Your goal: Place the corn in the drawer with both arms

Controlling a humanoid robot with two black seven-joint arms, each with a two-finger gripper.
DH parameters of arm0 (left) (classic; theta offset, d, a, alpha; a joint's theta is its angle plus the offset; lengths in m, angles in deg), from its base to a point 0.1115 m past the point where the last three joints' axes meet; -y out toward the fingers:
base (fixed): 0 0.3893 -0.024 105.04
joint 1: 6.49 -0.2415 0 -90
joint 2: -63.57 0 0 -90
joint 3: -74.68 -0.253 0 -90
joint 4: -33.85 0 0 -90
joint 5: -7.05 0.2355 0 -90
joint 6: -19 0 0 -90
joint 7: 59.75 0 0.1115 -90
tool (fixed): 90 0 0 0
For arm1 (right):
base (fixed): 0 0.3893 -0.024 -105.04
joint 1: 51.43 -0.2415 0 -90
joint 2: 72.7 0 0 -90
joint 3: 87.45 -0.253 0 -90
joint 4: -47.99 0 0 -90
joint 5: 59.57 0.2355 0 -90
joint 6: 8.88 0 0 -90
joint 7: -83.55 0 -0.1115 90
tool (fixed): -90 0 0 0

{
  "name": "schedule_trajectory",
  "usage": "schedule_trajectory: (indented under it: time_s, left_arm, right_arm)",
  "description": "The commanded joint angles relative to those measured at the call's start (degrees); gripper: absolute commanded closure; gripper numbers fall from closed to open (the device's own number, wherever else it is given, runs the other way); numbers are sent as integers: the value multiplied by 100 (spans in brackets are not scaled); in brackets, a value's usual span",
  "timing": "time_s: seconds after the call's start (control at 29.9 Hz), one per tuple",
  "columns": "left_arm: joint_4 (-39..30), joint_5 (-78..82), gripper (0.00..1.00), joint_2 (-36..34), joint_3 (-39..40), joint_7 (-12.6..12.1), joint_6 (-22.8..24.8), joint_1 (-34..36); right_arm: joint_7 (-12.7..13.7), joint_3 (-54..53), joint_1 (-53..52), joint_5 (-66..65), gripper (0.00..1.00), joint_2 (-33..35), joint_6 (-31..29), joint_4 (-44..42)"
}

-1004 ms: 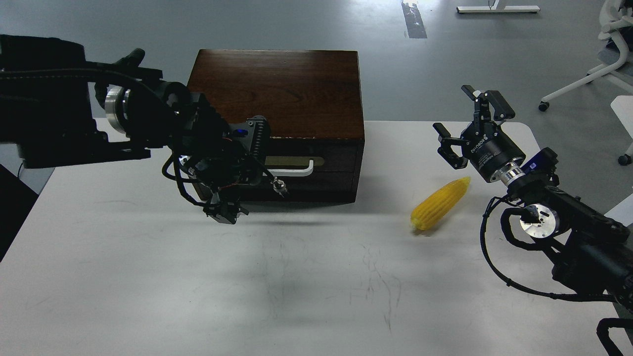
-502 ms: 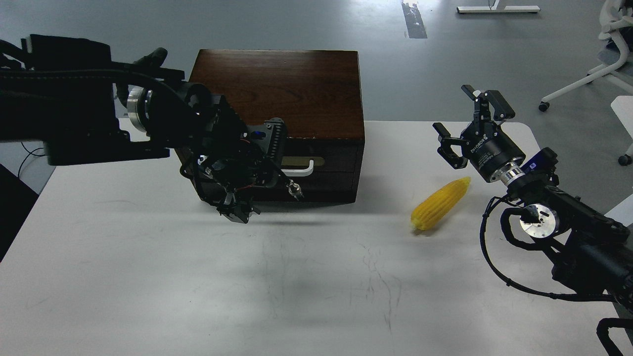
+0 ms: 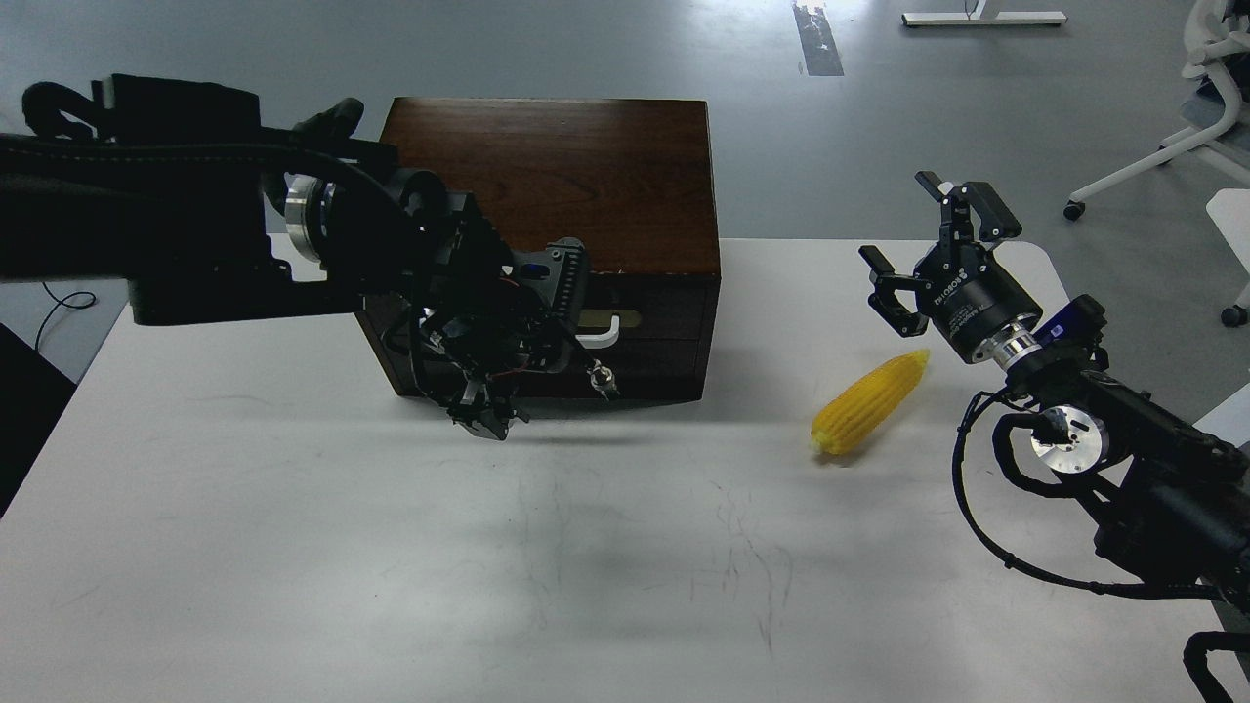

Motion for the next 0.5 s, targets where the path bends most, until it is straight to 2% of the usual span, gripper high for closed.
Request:
schedule_trajectory:
  time_s: [0.0, 0.47]
  left_arm:
    - [25, 0, 2, 16, -9, 0, 0, -17]
    - [77, 0, 2, 104, -26, 0, 0, -61]
  right_arm:
    - [0, -3, 0, -1, 0, 9, 0, 2]
    - [0, -12, 0, -1, 0, 9, 0, 2]
